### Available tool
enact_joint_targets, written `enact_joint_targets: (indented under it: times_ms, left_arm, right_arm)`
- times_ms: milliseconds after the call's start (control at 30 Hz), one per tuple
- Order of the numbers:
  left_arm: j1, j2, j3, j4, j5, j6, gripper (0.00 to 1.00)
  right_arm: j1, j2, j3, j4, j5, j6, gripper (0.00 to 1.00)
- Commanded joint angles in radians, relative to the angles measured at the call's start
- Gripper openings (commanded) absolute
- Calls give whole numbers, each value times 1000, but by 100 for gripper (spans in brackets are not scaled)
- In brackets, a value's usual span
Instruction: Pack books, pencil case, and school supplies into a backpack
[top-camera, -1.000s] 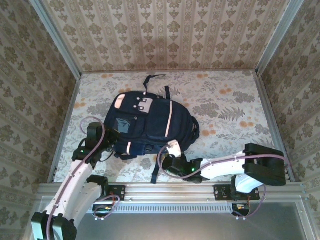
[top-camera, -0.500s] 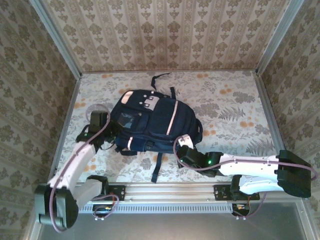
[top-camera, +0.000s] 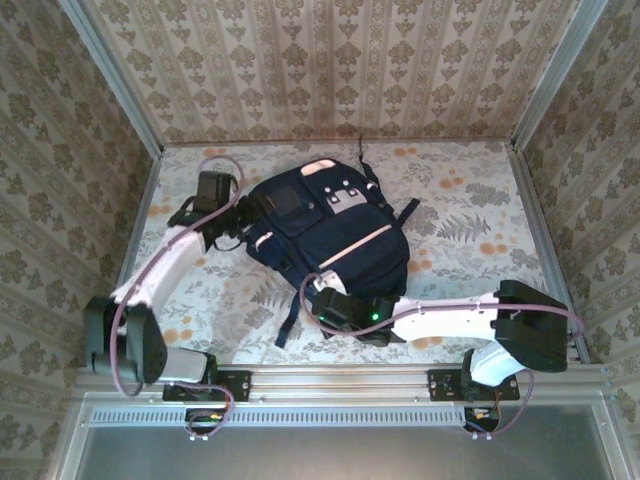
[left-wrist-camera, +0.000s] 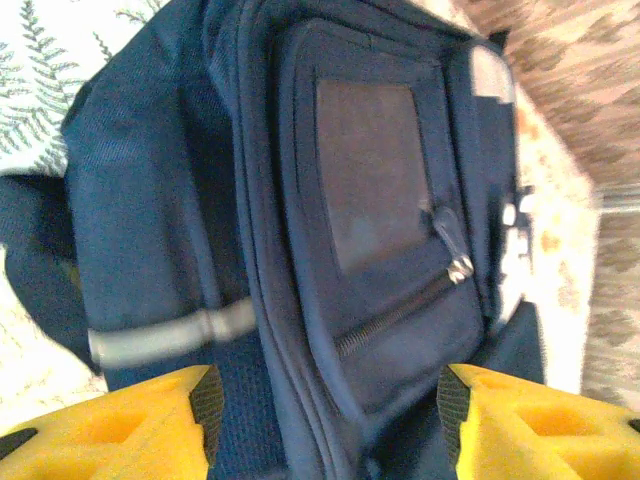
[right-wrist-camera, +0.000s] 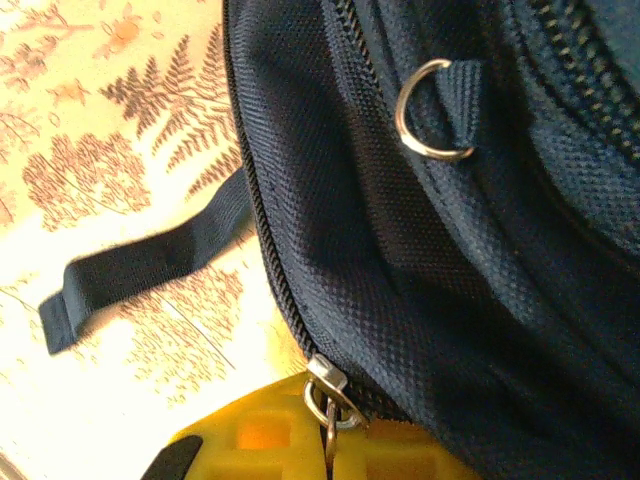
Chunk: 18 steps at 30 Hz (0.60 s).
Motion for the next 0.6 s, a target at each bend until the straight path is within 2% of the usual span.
enact_joint_targets:
  times_ms: [0,133,267,367,567]
  left_arm:
    - [-27,-132,-159,27,0,-132,61]
    - [-97,-304,-379,128,-34,-301,57]
    - [-167,-385,-524,262,-69,-449,56]
    - [-216,-379,-552,311,-106,-468,56]
    - [-232,-276,-567,424,-103,-472,50]
  right_arm:
    - [-22,45,67,111,-17,33,0]
    - [-31,93,102,154,-41,54,0]
    - [-34,123,115,188,-51,84,0]
    - [-37,141,121,205,-64,99,0]
    - [-37,152,116,220,-72,123,0]
